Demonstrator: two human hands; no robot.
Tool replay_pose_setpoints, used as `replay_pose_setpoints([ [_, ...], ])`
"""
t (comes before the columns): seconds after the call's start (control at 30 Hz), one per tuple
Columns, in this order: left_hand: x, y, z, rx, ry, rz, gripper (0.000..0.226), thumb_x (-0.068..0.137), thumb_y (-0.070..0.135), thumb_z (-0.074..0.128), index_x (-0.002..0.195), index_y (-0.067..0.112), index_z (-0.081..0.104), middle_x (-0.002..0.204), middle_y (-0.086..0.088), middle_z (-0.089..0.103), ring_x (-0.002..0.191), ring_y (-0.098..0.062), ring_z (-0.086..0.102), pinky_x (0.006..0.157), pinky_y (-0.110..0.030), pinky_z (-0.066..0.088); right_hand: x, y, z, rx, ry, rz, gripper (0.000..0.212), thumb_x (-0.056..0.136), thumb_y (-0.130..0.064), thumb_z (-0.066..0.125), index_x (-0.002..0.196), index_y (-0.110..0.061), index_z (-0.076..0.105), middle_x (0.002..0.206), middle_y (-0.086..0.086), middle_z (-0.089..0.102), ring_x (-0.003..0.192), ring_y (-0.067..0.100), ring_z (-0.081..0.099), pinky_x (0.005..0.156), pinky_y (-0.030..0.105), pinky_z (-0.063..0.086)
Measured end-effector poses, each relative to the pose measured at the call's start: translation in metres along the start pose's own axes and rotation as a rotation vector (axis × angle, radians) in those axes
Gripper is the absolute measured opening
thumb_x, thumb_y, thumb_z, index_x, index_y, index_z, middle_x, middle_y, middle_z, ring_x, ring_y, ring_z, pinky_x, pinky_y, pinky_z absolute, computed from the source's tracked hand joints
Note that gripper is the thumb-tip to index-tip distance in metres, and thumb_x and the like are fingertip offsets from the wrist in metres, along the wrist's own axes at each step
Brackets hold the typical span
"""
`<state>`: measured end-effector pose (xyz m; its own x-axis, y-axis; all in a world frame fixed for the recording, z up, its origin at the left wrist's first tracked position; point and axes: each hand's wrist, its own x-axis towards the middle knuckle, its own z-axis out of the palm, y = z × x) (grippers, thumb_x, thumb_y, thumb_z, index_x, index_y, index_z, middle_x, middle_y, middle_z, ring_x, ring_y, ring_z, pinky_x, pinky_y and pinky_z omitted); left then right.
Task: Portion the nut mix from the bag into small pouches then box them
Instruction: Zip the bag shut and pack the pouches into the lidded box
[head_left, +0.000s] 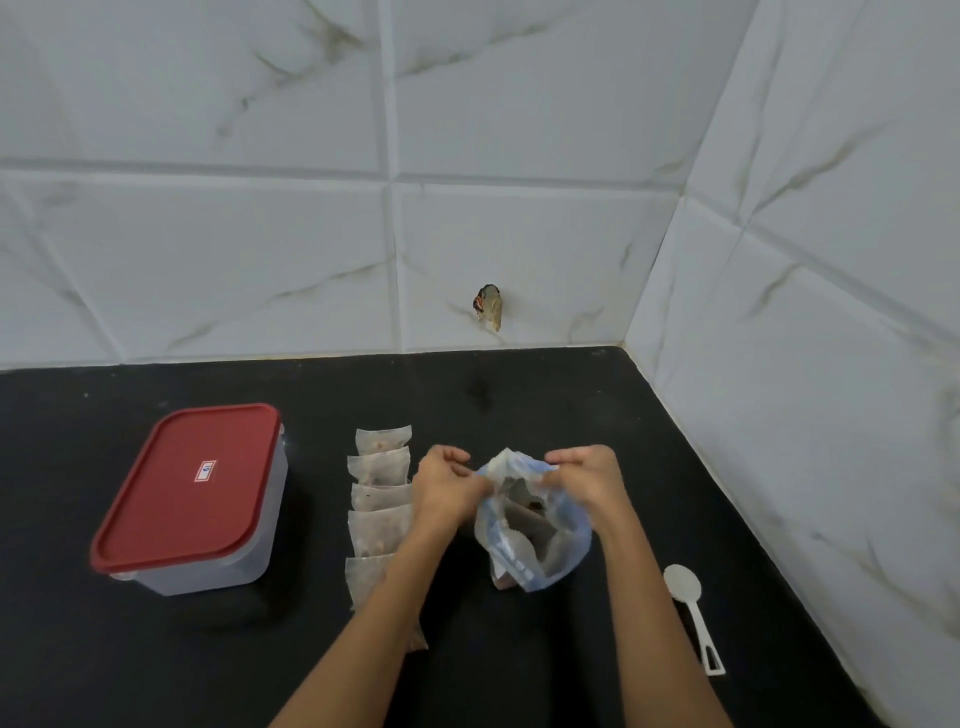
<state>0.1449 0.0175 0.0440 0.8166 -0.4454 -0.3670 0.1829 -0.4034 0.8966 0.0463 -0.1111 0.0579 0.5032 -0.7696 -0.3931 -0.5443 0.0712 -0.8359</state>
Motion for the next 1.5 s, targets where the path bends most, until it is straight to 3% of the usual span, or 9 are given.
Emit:
replay_pose_setpoints([
  [0.13,-0.006,-0.008,0.006,0.390,0.119,0.437,0.032,0.072,0.002,0.068,0.096,0.020,0.056,0.080,0.007,0.060,0.077,-0.012,0.059,0.072,-0.032,0.053,-0.007,-0.003,0.008,-0.403,0.264,-0.337,0.020,0.086,-0.008,0.062,0.105,-0.009,0.067,0.101,0.004,0.064,0.093,0.017,0.061,0.078,0.025,0.050],
  [0.27,-0.004,-0.010,0.007,0.373,0.060,0.406,0.017,0.075,0.021,0.071,0.085,0.029,0.061,0.090,0.006,0.060,0.079,-0.006,0.058,0.071,-0.024,0.052,-0.010,-0.009,0.007,-0.415,0.216,-0.337,0.005,0.083,-0.017,0.064,0.084,-0.013,0.067,0.082,-0.001,0.064,0.074,0.010,0.058,0.054,0.017,0.038],
  [0.5,-0.007,-0.004,0.012,0.062,-0.109,0.213,0.013,0.081,0.025,0.072,0.090,0.021,0.064,0.088,0.003,0.067,0.081,-0.010,0.067,0.070,-0.027,0.058,-0.018,-0.021,0.015,-0.462,0.355,-0.434,0.011,0.082,-0.018,0.068,0.079,-0.018,0.057,0.080,-0.003,0.059,0.068,0.008,0.056,0.055,0.017,0.041],
  [0.67,-0.012,0.001,0.010,-0.326,-0.326,-0.122,0.029,0.086,0.024,0.069,0.107,0.004,0.065,0.102,-0.014,0.071,0.092,-0.026,0.070,0.075,-0.036,0.059,-0.023,-0.011,0.003,-0.060,0.095,-0.293,0.031,0.081,-0.020,0.070,0.110,-0.018,0.059,0.105,-0.002,0.062,0.093,0.011,0.062,0.065,0.013,0.046],
  [0.77,-0.014,0.004,0.005,-0.433,-0.371,-0.180,0.029,0.087,0.019,0.067,0.110,0.002,0.063,0.106,-0.017,0.070,0.096,-0.029,0.069,0.081,-0.039,0.057,-0.024,0.009,-0.011,-0.134,0.079,-0.029,0.054,0.085,-0.036,0.066,0.131,-0.014,0.049,0.130,0.007,0.053,0.116,0.023,0.054,0.088,0.029,0.046],
  [0.9,-0.022,-0.004,0.007,-0.628,-0.324,-0.275,0.019,0.089,0.008,0.058,0.106,0.001,0.057,0.105,-0.020,0.065,0.095,-0.031,0.065,0.080,-0.040,0.055,-0.035,0.018,-0.021,0.068,-0.095,0.270,0.031,0.089,-0.029,0.063,0.104,-0.002,0.059,0.100,0.014,0.063,0.087,0.025,0.062,0.062,0.033,0.054],
  [1.13,-0.035,-0.028,0.012,-0.620,-0.153,-0.473,0.055,0.079,0.028,0.070,0.127,0.012,0.050,0.112,-0.013,0.063,0.091,-0.027,0.063,0.057,-0.034,0.047,-0.043,0.038,-0.009,0.444,-0.132,0.254,0.034,0.080,-0.024,0.073,0.103,0.000,0.064,0.100,0.016,0.068,0.095,0.029,0.065,0.092,0.046,0.052],
  [1.27,-0.048,-0.029,0.011,-0.703,-0.362,-0.451,0.037,0.078,0.018,0.064,0.113,0.005,0.061,0.097,-0.014,0.067,0.084,-0.024,0.062,0.066,-0.034,0.048,-0.046,0.048,-0.006,0.600,-0.231,0.267,0.058,0.073,-0.030,0.076,0.116,0.006,0.060,0.110,0.023,0.067,0.102,0.034,0.066,0.089,0.049,0.053],
  [1.5,-0.051,-0.037,0.005,-0.974,-0.537,-0.276,0.033,0.074,-0.011,0.052,0.105,-0.007,0.061,0.101,-0.023,0.068,0.092,-0.029,0.068,0.076,-0.035,0.060,-0.051,0.057,-0.022,0.969,-0.388,0.241,0.044,0.076,-0.009,0.065,0.118,0.002,0.059,0.106,0.019,0.069,0.097,0.027,0.066,0.080,0.036,0.058],
])
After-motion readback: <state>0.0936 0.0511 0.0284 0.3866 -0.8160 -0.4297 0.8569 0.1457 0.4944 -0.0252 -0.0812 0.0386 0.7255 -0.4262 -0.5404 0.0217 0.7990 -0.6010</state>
